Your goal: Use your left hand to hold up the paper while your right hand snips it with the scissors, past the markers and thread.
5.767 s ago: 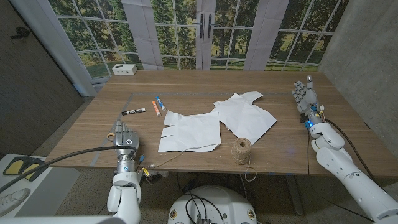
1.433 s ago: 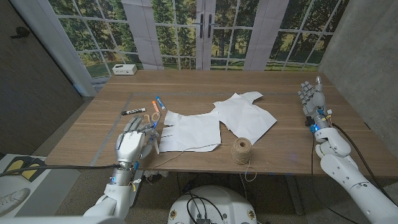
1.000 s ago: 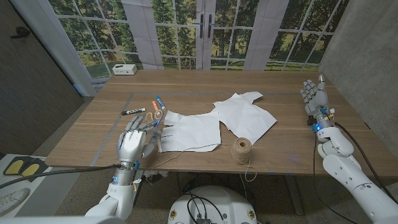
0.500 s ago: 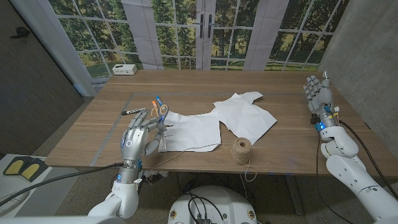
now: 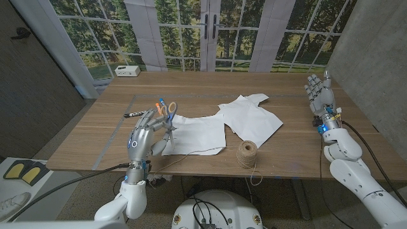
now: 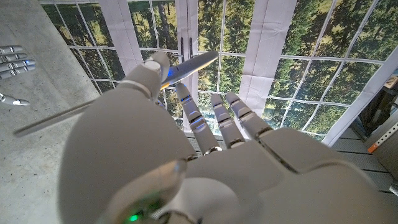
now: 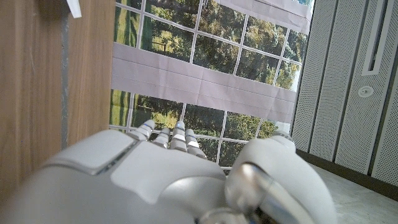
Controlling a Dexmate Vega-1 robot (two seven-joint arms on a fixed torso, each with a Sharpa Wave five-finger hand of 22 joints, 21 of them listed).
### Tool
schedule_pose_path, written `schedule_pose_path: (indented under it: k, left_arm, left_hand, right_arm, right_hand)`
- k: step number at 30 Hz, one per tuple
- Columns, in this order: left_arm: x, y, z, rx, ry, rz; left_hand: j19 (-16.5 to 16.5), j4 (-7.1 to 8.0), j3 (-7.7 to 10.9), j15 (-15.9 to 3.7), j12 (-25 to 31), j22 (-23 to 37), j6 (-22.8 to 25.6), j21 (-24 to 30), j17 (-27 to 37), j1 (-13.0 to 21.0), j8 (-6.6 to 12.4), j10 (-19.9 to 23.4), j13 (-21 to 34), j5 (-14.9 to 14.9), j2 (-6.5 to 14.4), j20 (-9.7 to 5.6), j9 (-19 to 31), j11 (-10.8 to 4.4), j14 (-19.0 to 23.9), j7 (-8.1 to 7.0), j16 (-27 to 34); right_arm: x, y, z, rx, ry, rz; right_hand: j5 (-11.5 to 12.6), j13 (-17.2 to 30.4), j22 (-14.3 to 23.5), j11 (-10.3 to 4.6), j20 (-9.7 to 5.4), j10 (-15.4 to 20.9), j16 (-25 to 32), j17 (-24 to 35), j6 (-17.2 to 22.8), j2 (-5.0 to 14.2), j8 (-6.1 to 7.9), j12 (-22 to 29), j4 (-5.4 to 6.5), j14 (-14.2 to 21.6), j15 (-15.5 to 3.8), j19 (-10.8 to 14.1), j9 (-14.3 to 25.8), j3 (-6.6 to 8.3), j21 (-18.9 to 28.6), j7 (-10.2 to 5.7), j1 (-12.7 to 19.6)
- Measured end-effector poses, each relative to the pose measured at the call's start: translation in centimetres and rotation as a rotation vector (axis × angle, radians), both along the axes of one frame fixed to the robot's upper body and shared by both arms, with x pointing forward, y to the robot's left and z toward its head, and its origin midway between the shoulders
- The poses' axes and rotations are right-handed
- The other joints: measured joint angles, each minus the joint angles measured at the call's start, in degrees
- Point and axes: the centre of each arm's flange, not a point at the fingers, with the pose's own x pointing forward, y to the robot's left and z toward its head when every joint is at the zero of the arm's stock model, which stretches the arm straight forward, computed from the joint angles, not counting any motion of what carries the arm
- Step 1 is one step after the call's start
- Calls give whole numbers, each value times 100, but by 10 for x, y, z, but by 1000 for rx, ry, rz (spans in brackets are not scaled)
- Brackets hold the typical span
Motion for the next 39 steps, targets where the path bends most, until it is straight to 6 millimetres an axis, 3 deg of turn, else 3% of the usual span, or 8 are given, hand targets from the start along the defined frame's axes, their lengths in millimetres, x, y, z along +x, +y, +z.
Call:
schedule_pose_path:
  k: [6, 7, 16, 39]
  left_arm:
    - [6, 5, 1, -31, -2, 24]
    - [2, -2, 2, -43, -11, -71]
    - [2, -4, 8, -96, -38, -151]
    - [7, -10, 9, -182, -76, -264]
  left_hand:
    - [0, 7, 21, 0, 0, 0, 0, 0, 0, 0, 36, 0, 0, 11, 0, 0, -13, 0, 0, 0, 0]
    - [0, 4, 24, 0, 0, 0, 0, 0, 0, 0, 38, 0, 0, 11, 0, 0, -16, 0, 0, 0, 0]
    - [0, -11, 86, 0, 0, 0, -1, 0, 0, -31, 82, 0, 1, 39, -31, 0, -28, 0, 0, 1, 0]
    - [-44, 39, 166, 12, -22, 0, -2, -22, 1, -28, 213, -1, 1, 39, -127, 0, -5, 0, -54, 1, -22]
  right_arm:
    - [-1, 1, 1, -9, -6, 1]
    - [4, 12, -1, -6, -4, 21]
    - [10, 25, -7, -11, -7, 47]
    - [9, 34, -11, -15, -15, 65]
  right_hand:
    - [0, 0, 0, 0, 21, 0, 0, 0, 0, 31, 0, 0, 0, 0, 0, 21, 0, 0, 0, 0, -31]
    - [0, 0, 0, 0, 21, 0, 0, 0, 0, 31, 0, 0, 0, 0, 0, 21, 0, 0, 0, 0, -31]
    - [0, 0, 0, 0, 21, 0, 0, 0, 0, 31, 0, 0, -21, 0, 0, 21, 0, 27, 0, 0, -31]
    - [0, 0, 0, 0, 43, 0, 0, 0, 0, 31, 0, 0, -21, 0, 0, -1, 0, 27, -24, 0, -31]
